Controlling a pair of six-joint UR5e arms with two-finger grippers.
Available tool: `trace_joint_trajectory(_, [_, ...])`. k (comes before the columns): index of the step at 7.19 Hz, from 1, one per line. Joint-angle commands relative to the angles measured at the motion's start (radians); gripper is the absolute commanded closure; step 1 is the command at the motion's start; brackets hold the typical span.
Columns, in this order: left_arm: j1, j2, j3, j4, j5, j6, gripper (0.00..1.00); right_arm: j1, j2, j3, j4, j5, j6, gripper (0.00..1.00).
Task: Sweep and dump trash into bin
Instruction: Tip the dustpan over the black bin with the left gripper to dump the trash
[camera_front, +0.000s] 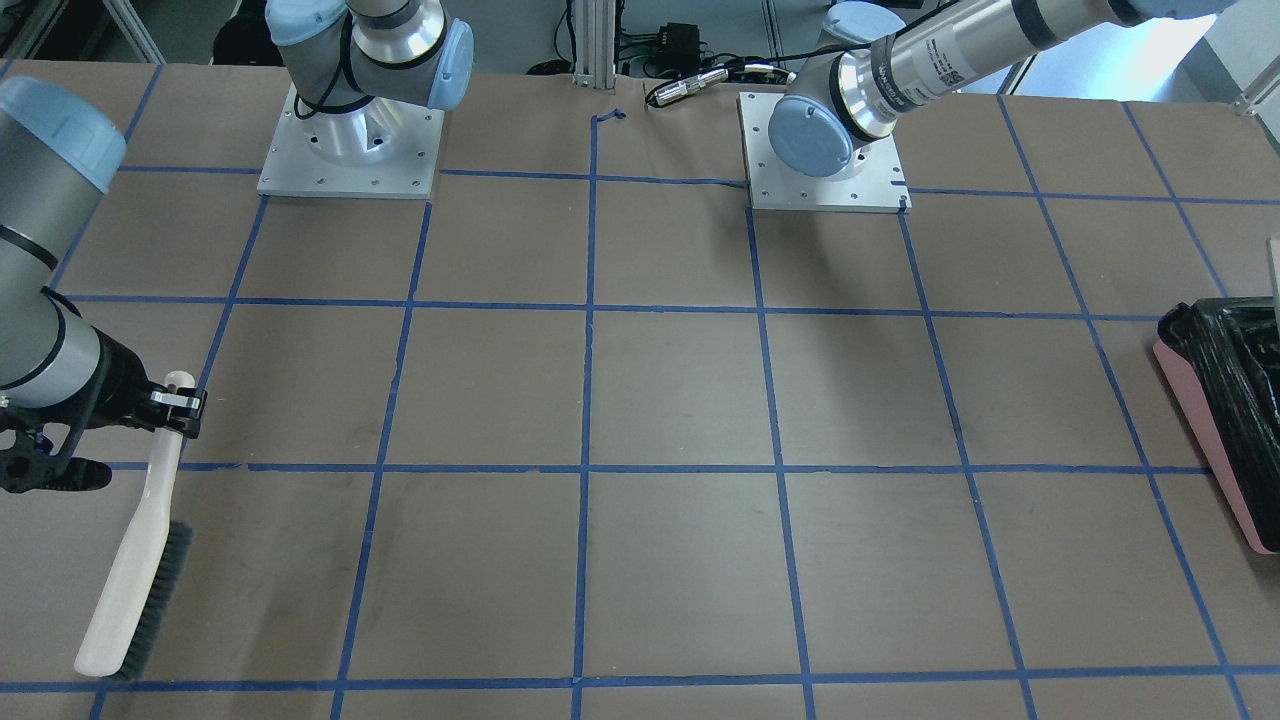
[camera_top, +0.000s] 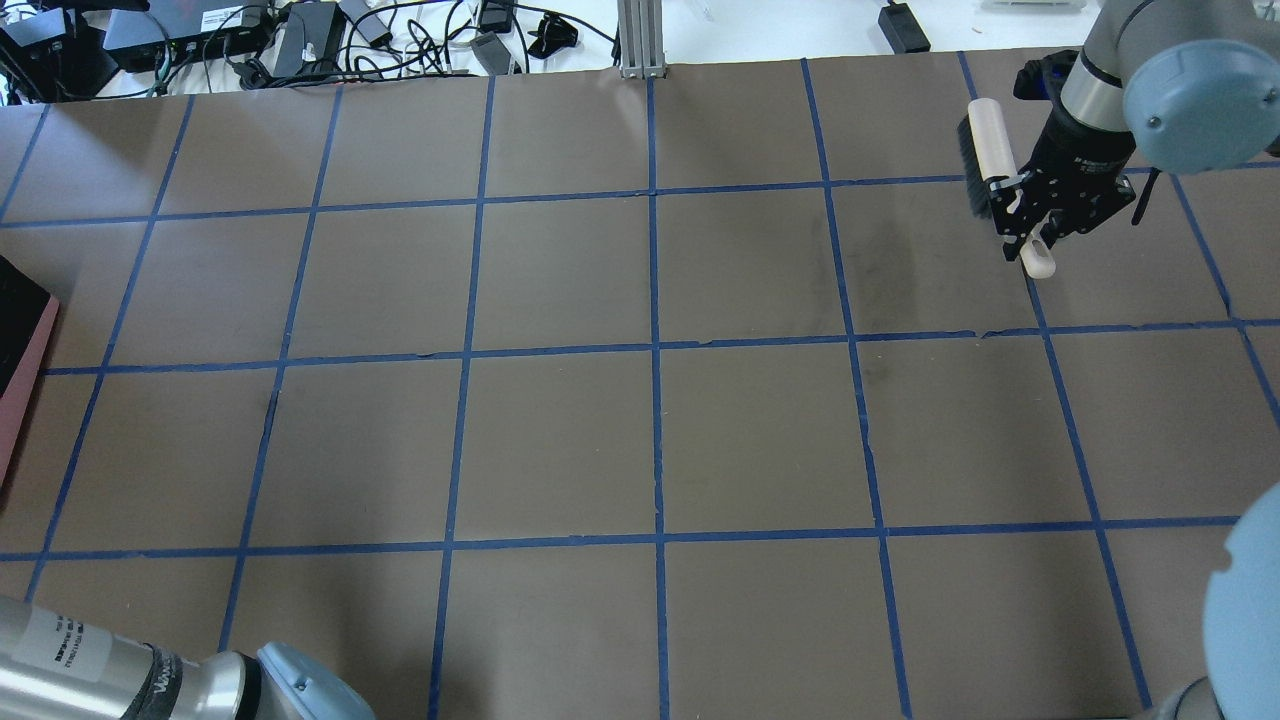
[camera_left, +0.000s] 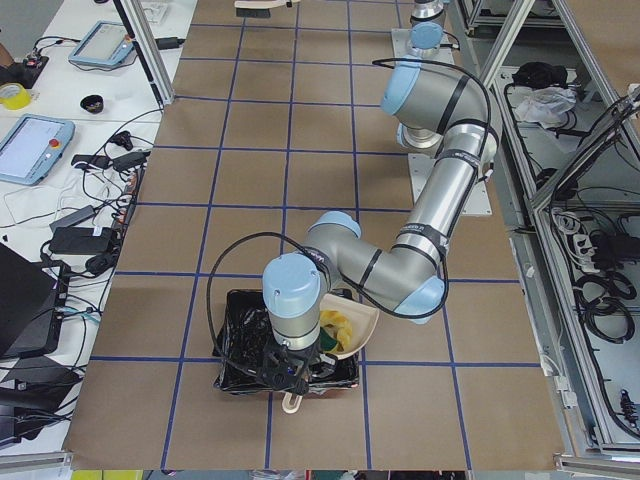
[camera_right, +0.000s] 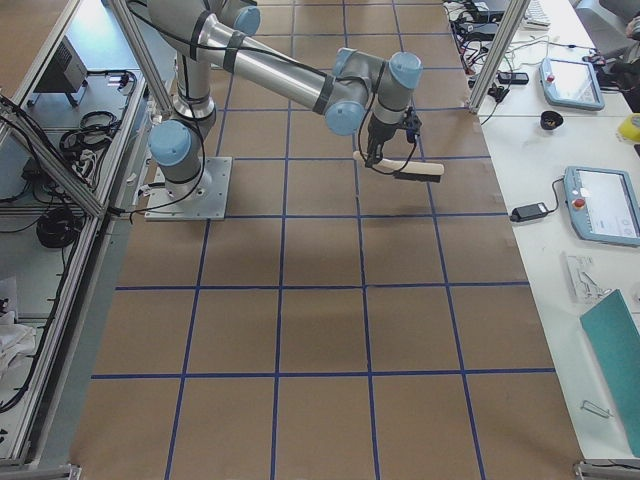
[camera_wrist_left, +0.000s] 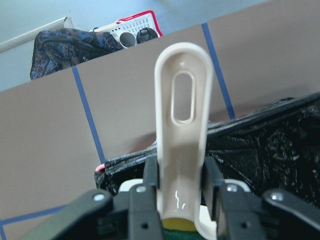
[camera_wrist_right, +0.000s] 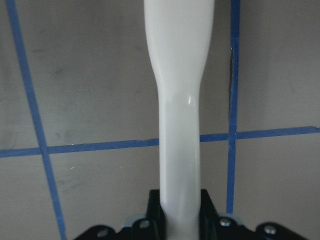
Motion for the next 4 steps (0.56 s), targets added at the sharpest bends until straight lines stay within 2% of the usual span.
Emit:
trace_joint_trajectory(1, [0.024,-0.034,0.053,0.065,0.000,0.018,1.00,-0.035,0.028,0.094,-0.082,-0.056,-0.122,1.00])
trace_joint_trajectory(4, [0.024,-0.058,0.062,0.152,0.003,-0.039,1.00,-0.068,0.022,0.136,-0.111,-0.082,-0.197,1.00])
